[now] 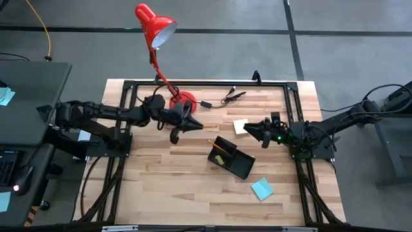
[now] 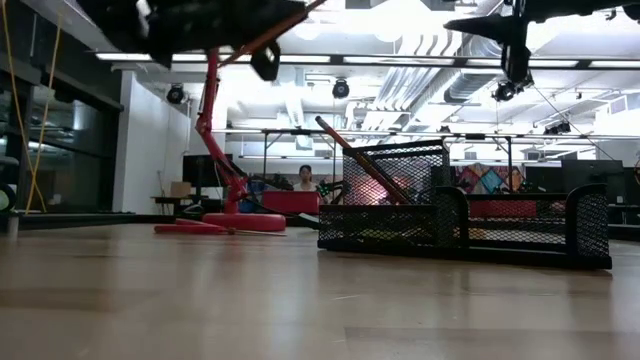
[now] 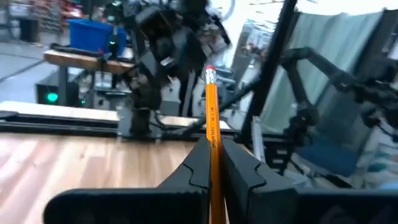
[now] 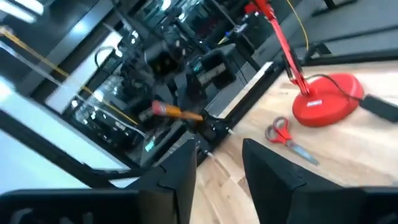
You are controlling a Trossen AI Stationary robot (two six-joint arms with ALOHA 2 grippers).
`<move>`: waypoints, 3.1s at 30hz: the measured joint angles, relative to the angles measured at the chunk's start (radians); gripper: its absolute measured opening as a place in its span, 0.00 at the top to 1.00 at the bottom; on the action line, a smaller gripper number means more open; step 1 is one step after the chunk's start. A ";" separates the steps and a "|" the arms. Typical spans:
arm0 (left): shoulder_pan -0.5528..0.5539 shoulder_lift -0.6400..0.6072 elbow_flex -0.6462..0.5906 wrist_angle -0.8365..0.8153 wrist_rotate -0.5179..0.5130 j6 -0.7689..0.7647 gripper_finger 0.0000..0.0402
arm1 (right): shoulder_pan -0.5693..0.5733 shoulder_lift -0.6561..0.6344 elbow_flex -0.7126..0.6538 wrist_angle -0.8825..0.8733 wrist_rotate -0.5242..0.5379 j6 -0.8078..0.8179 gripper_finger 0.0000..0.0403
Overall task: Pick and place office supplies into organizer
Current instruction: Put the orange pencil into the black desk organizer
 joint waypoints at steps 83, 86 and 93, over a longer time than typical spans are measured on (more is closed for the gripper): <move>0.112 -0.053 0.163 -0.178 -0.003 -0.158 0.58 | -0.171 0.257 0.362 -0.023 -0.187 -0.354 0.99; 0.145 -0.097 0.154 -0.173 -0.056 -0.137 0.56 | -0.120 0.187 0.362 -0.167 -0.118 -0.300 0.99; 0.232 -0.166 0.150 -0.207 -0.107 -0.092 0.60 | -0.002 0.142 0.362 -0.382 0.001 -0.168 1.00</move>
